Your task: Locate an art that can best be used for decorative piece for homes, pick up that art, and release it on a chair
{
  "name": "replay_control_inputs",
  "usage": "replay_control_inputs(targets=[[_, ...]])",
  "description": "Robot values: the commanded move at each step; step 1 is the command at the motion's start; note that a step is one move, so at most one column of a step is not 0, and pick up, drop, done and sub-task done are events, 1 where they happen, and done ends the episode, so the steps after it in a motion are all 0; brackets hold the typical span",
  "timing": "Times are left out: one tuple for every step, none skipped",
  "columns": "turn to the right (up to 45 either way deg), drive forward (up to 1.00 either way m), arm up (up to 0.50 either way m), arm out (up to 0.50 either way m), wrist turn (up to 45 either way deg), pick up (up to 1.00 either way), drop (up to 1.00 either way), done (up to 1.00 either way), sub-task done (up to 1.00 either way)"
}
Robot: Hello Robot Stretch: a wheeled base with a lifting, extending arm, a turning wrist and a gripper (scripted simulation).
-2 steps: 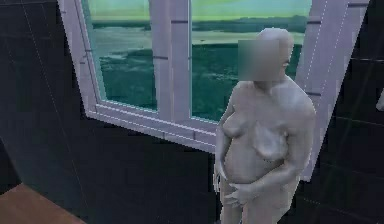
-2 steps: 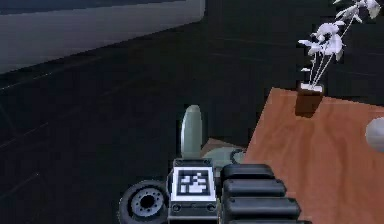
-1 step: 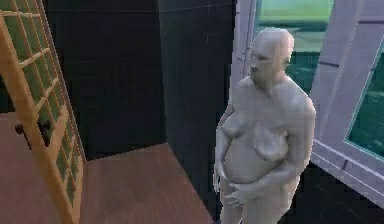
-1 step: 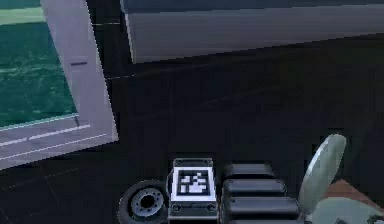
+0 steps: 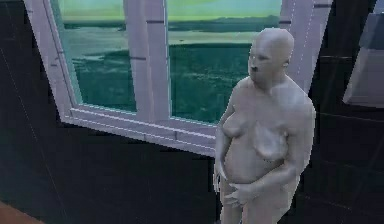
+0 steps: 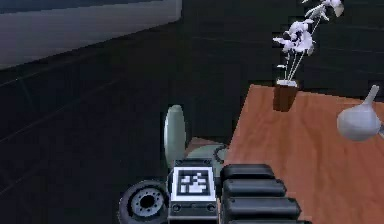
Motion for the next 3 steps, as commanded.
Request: replay_control_inputs(targets=[[45.0,0.0,0.0,0.0,0.0,0.0,0.0,0.0,0.0],[27.0,0.0,0.0,0.0,0.0,0.0,0.0,0.0,0.0],[-45.0,0.0,0.0,0.0,0.0,0.0,0.0,0.0,0.0]])
